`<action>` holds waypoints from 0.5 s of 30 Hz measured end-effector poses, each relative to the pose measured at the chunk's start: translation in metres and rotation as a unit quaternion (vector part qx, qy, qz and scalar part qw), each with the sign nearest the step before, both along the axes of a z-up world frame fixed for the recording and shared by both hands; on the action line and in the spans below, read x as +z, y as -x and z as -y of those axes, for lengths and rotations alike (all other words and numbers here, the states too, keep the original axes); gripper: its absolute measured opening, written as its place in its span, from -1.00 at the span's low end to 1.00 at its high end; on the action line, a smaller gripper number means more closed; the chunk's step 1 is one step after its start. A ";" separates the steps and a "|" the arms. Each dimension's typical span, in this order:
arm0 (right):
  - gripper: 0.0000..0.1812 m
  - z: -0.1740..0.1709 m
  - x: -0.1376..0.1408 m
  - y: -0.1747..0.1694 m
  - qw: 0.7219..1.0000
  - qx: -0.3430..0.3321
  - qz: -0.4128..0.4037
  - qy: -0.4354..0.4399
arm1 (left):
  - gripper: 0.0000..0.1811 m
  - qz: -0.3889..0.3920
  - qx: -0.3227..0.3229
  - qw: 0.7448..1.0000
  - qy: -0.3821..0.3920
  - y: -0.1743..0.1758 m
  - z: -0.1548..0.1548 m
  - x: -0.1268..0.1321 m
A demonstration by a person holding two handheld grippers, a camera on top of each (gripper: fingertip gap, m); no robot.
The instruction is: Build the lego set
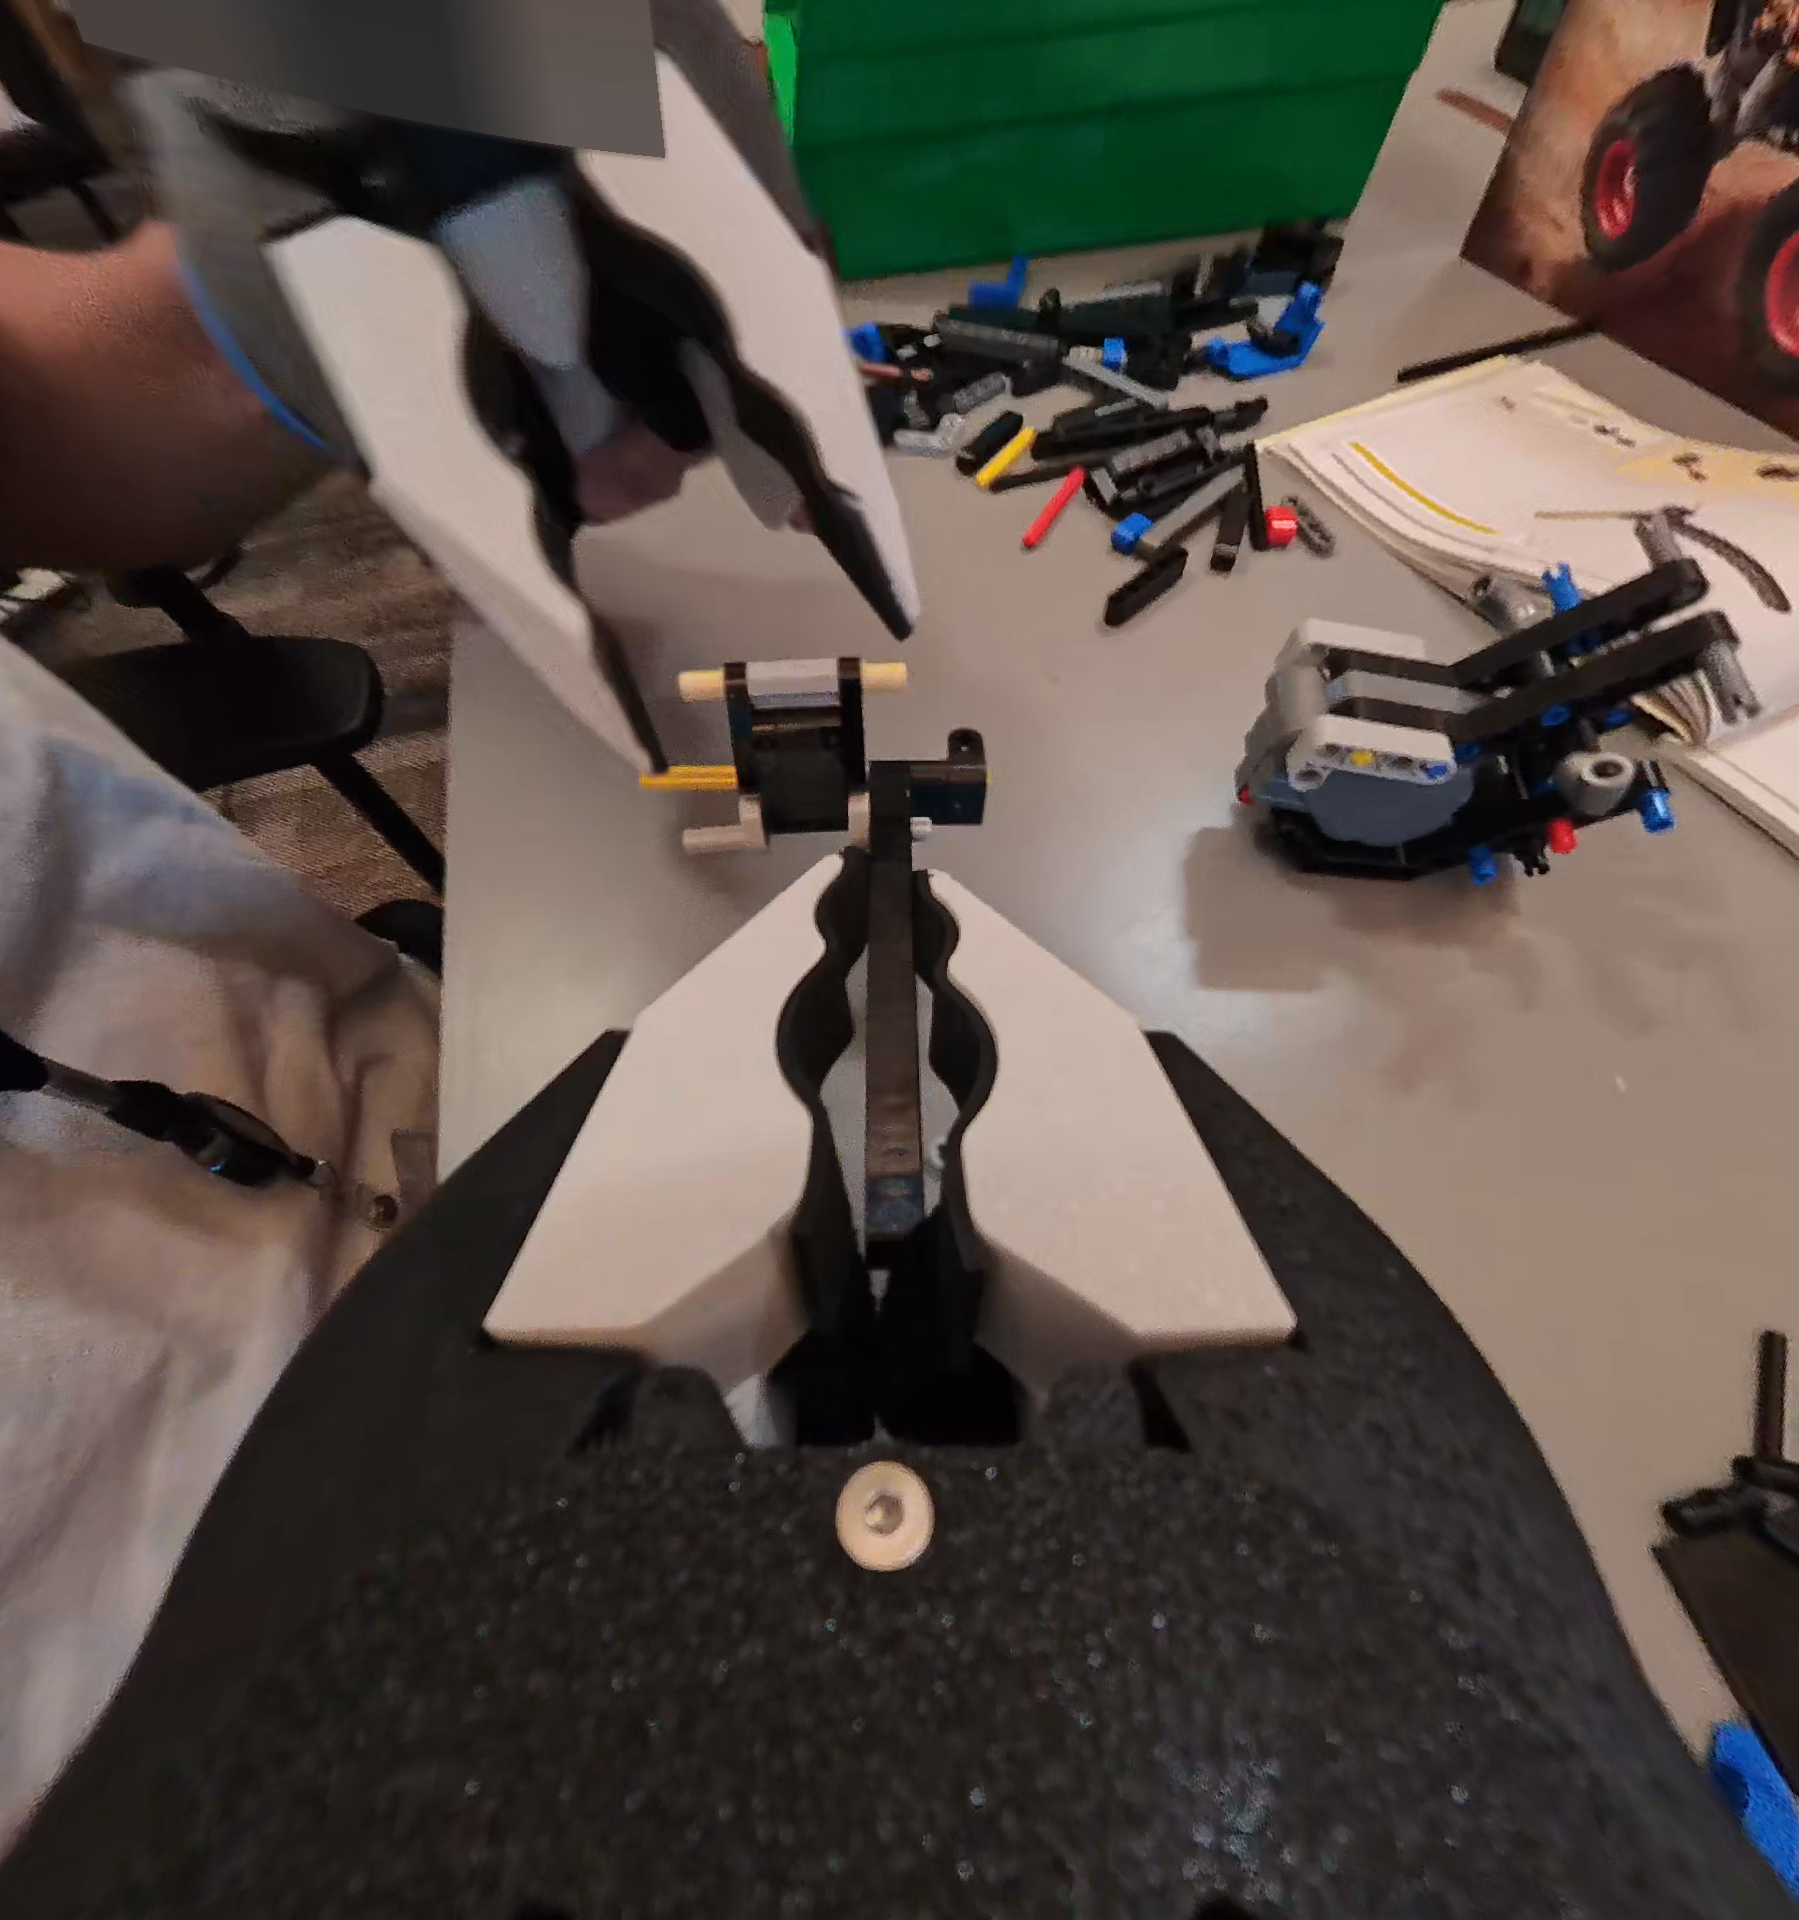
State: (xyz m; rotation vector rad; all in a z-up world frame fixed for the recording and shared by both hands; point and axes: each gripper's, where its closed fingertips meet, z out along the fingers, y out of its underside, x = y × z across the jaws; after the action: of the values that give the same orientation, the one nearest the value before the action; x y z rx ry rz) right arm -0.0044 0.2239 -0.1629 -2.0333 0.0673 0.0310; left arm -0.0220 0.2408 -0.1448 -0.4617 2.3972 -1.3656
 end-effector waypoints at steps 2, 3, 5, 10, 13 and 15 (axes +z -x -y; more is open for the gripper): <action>-0.92 0.000 0.010 0.010 0.999 0.030 -0.004 -0.032 | -0.46 -0.060 -0.020 0.994 0.083 0.003 -0.004 0.004; -0.92 -0.001 0.014 0.015 0.998 0.044 -0.006 -0.048 | -0.48 -0.072 -0.036 0.990 0.119 0.005 -0.005 0.007; -0.92 -0.001 0.018 0.019 0.996 0.060 -0.013 -0.059 | -0.51 -0.076 -0.080 0.980 0.164 0.014 -0.005 0.016; -0.92 -0.001 0.011 0.019 0.997 0.069 0.007 -0.042 | -0.47 -0.013 -0.124 0.991 0.056 0.019 -0.003 0.012; -0.92 -0.004 0.008 0.024 0.996 0.077 0.021 -0.033 | -0.58 -0.058 -0.168 0.984 0.007 0.030 0.000 0.008; -0.92 -0.004 0.005 0.024 0.996 0.079 0.022 -0.027 | -0.44 -0.054 -0.166 0.985 -0.004 0.024 0.002 0.011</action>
State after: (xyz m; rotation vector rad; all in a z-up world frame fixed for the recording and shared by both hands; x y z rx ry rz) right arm -0.0286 0.2283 -0.1579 -1.9803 -0.1218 0.0857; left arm -0.0464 0.2389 -0.1342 -0.1381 2.6582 -1.4987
